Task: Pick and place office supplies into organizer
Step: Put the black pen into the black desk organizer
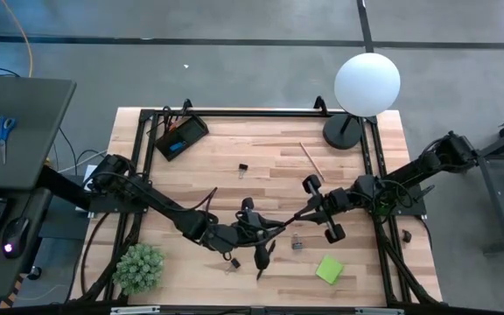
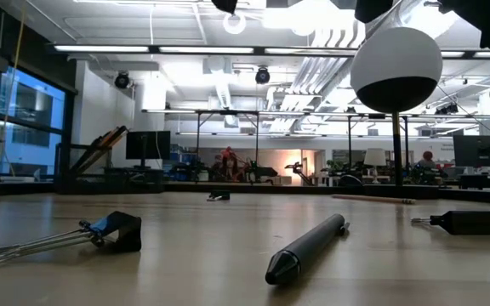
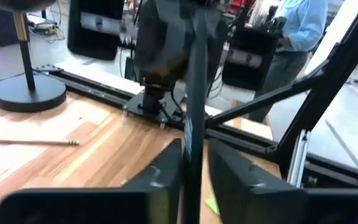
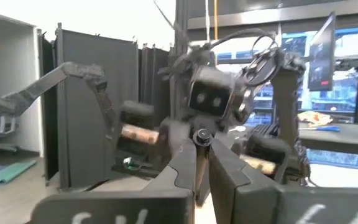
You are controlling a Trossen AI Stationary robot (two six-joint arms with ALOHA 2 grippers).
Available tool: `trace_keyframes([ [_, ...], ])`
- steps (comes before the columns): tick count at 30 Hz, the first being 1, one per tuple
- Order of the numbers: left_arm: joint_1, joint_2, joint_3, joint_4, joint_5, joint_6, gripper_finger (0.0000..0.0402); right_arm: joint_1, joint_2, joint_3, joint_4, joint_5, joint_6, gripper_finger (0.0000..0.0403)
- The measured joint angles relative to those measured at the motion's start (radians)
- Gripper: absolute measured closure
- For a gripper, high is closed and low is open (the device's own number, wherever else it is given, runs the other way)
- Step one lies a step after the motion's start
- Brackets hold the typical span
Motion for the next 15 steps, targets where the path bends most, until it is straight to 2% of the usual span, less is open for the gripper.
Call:
trace_keyframes([
  [8,0.026,0.001,-0.001,-0.097,0.027,-0.054,0.0203,-0.001,-0.001,0.001,-0.014,0.01,-0.002,0.0395],
  [11,0.034,0.001,-0.001,-0.097,0.034,-0.045,0.0174,-0.004,-0.001,0.001,-0.061,0.011,-0.001,0.0395],
  [15,0.043,0.001,-0.001,-0.101,0.056,-0.05,0.0162,-0.023,-0.001,0.001,-0.11,0.011,0.018,0.0395],
])
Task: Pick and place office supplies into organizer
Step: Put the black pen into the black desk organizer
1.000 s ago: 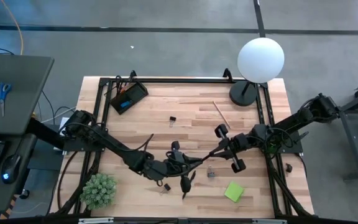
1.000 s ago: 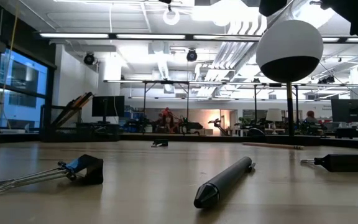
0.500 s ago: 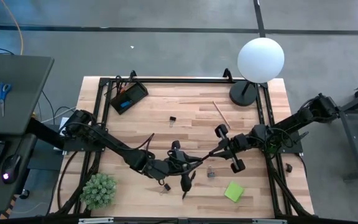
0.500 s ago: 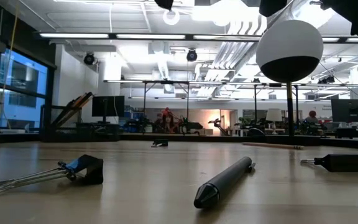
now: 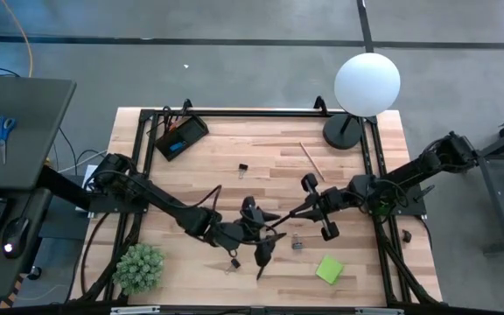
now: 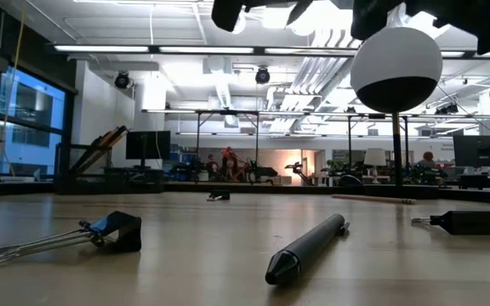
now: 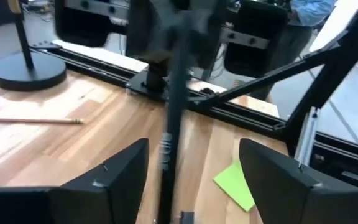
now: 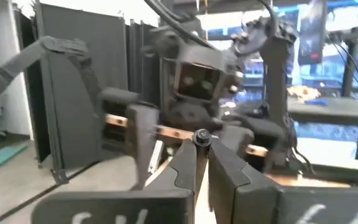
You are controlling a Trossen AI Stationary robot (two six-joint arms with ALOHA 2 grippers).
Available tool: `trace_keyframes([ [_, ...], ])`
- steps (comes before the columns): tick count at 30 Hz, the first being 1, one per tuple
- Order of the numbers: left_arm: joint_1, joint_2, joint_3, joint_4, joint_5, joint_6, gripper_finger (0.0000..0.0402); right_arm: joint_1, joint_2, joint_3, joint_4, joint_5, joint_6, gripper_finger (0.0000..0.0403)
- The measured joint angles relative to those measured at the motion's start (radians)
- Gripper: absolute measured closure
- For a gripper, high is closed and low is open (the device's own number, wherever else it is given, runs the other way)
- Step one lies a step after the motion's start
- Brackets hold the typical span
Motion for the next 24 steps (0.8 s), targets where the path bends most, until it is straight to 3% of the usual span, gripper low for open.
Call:
trace_keyframes([
  [7,0.036,0.0,0.0,-0.101,0.029,-0.094,0.0192,-0.011,0.0,0.0,-0.015,-0.019,0.026,0.0395],
  [14,0.033,0.0,0.0,-0.11,0.026,-0.046,0.0249,-0.01,0.0,0.0,-0.032,-0.041,0.049,0.0395],
  [24,0.032,0.0,0.001,-0.118,0.059,0.041,0.0382,-0.011,0.0,0.0,-0.033,-0.028,0.054,0.0391],
])
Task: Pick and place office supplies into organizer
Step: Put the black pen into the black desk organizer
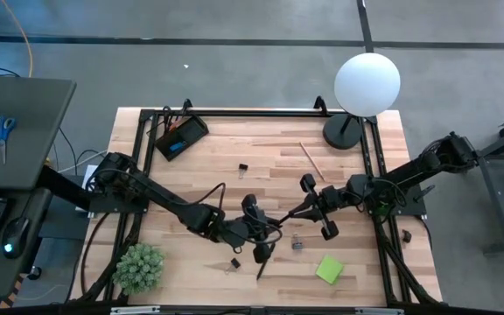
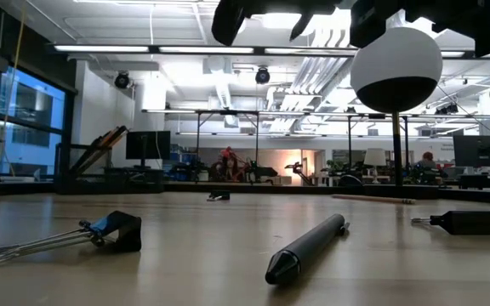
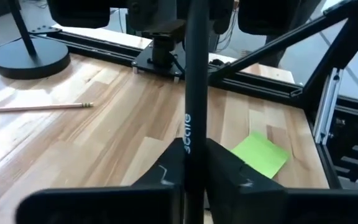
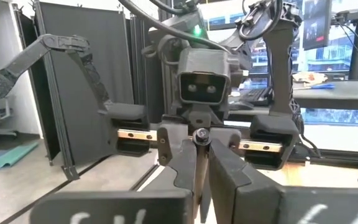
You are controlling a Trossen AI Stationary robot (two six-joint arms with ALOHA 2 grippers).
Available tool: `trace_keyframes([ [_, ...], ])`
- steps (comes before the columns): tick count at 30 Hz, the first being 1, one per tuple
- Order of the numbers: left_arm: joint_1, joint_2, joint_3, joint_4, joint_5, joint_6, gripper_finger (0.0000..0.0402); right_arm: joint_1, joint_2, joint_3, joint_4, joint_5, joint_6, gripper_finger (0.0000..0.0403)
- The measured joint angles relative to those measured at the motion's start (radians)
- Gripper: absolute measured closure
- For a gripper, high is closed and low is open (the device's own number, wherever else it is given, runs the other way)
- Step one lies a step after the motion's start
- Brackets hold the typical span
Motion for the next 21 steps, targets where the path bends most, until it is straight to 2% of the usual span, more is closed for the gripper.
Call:
trace_keyframes([
  [6,0.0,0.0,0.0,-0.005,0.004,0.004,0.0378,0.0,0.0,0.0,-0.009,0.002,0.0,0.0387],
  [8,0.0,0.0,0.0,-0.01,0.001,0.005,0.0389,0.0,0.0,0.0,-0.012,0.008,0.001,0.0382],
  [14,0.0,0.0,0.0,-0.018,-0.018,0.001,0.0392,0.0,-0.001,0.001,-0.047,0.018,0.005,0.0345],
  [21,-0.031,-0.028,0.0,-0.071,-0.068,-0.019,0.0392,0.001,-0.103,0.0,-0.322,0.02,-0.034,0.0291],
])
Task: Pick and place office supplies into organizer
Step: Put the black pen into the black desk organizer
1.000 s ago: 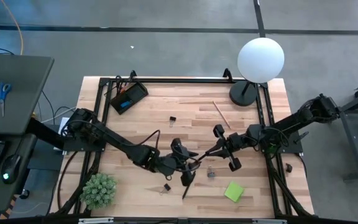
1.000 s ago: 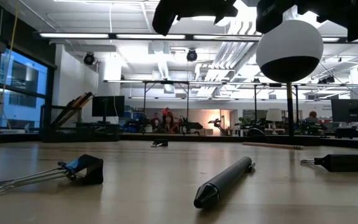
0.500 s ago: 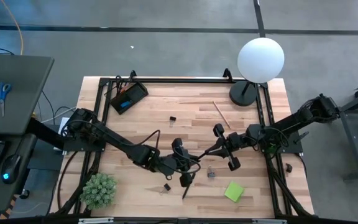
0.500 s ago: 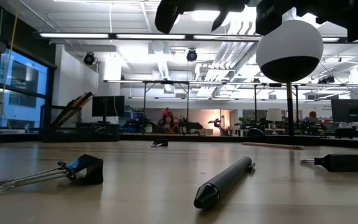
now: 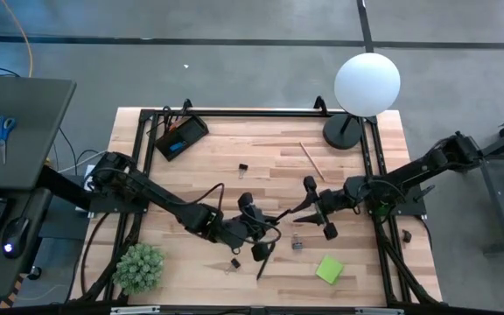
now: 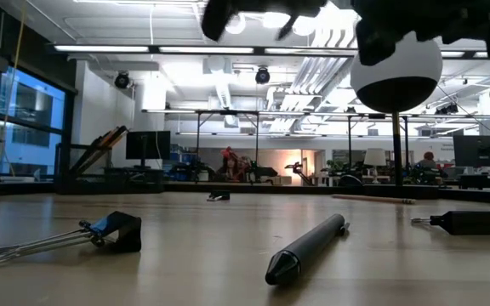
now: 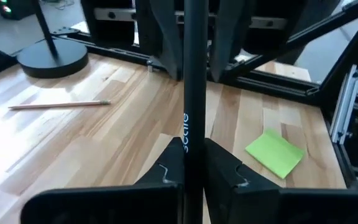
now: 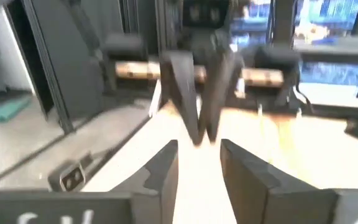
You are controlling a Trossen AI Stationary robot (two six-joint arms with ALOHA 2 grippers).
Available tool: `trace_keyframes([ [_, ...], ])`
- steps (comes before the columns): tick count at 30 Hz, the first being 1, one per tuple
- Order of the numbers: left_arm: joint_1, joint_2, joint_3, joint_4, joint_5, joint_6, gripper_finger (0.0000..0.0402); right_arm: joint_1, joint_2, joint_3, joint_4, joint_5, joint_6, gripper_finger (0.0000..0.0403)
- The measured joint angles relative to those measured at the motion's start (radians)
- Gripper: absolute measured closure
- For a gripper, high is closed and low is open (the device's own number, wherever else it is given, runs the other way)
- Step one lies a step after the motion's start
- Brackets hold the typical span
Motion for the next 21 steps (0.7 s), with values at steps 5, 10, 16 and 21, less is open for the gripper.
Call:
trace_keyframes([
  [5,-0.031,-0.069,0.0,-0.179,-0.129,-0.032,0.0394,0.005,-0.129,0.0,-0.192,-0.001,-0.015,0.0265],
  [10,0.013,-0.154,0.0,-0.478,-0.199,-0.172,0.0392,0.03,-0.193,0.0,-0.3,-0.001,-0.017,0.0259],
  [16,0.109,-0.223,0.0,-0.696,-0.227,-0.228,0.0393,0.054,-0.18,-0.014,-0.312,0.006,-0.041,0.0259],
  [21,0.209,-0.281,-0.043,-0.712,-0.211,-0.19,0.0392,0.05,-0.173,-0.069,-0.225,0.029,-0.063,0.0258],
])
